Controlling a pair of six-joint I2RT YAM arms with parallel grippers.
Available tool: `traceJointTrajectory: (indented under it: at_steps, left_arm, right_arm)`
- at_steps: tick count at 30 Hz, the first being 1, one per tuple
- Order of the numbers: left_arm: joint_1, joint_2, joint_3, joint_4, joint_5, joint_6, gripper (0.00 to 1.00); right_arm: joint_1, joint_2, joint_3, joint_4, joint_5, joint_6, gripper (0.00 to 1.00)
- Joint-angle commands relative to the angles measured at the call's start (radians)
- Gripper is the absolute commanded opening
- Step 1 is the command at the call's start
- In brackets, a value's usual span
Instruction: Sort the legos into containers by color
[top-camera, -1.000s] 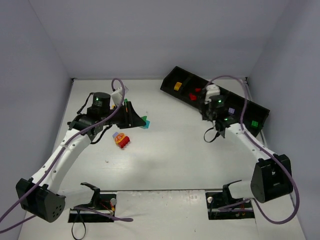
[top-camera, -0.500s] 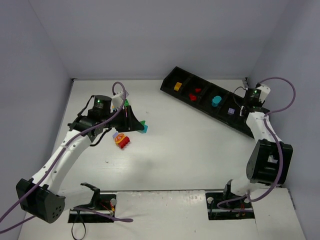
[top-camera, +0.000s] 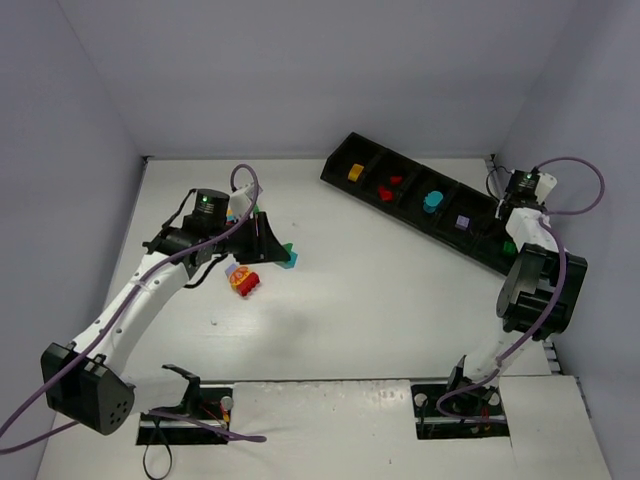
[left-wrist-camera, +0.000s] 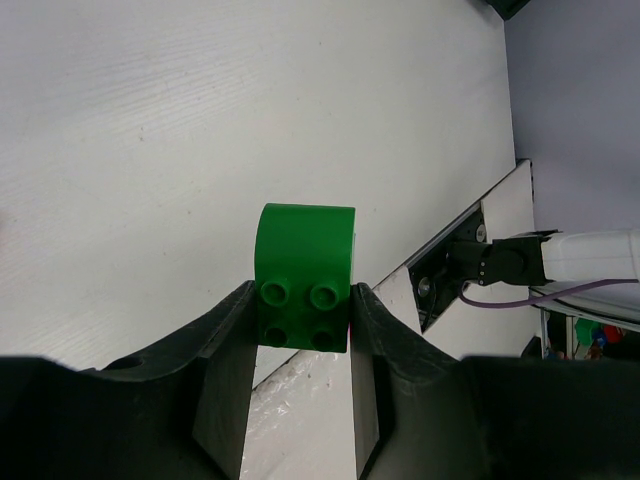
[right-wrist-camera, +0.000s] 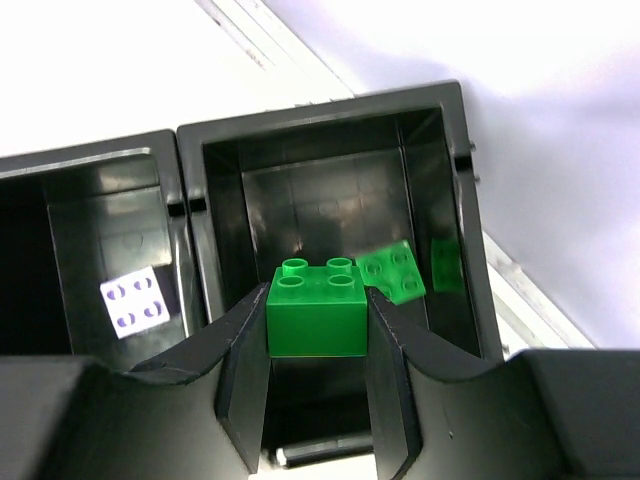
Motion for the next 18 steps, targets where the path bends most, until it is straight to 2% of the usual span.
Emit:
traceJointTrajectory:
  at_steps: [1, 2, 5, 8, 11, 13, 17, 18]
  left_arm:
    - [0.003, -0.003, 0.059, 0.025, 0.016, 0.016, 0.00]
    - [0.005, -0.003, 0.059, 0.025, 0.018, 0.015, 0.00]
    - [0.003, 0.003, 0.062, 0.029, 0.018, 0.013, 0.00]
    - [0.005, 0.008, 0.062, 0.037, 0.019, 0.012, 0.02]
    - [0.003, 0.023, 0.068, 0.040, 0.035, 0.013, 0.06]
    - [0.003, 0.034, 0.076, 0.048, 0.045, 0.016, 0.06]
    - [0.003, 0.052, 0.105, 0.057, 0.048, 0.015, 0.09]
    - [0.005, 0.060, 0.112, 0.060, 0.054, 0.013, 0.10]
  right_arm:
    - [-0.015, 0.016, 0.069, 0.026, -0.026, -0.016, 0.33]
    - [-0.015, 0.015, 0.071, 0.026, -0.035, -0.018, 0.43]
    - [-0.013, 0.000, 0.069, 0.026, -0.055, -0.024, 0.57]
    - [-0.005, -0.045, 0.051, 0.027, -0.089, -0.029, 0.63]
    - [0.010, -0.135, 0.011, 0.053, -0.133, -0.042, 0.64]
    - [0.062, -0.235, -0.021, 0.105, -0.262, -0.055, 0.63]
    - [0.247, -0.413, -0.131, 0.211, -0.414, -0.186, 0.61]
    - [0.280, -0.469, -0.145, 0.245, -0.513, -0.211, 0.61]
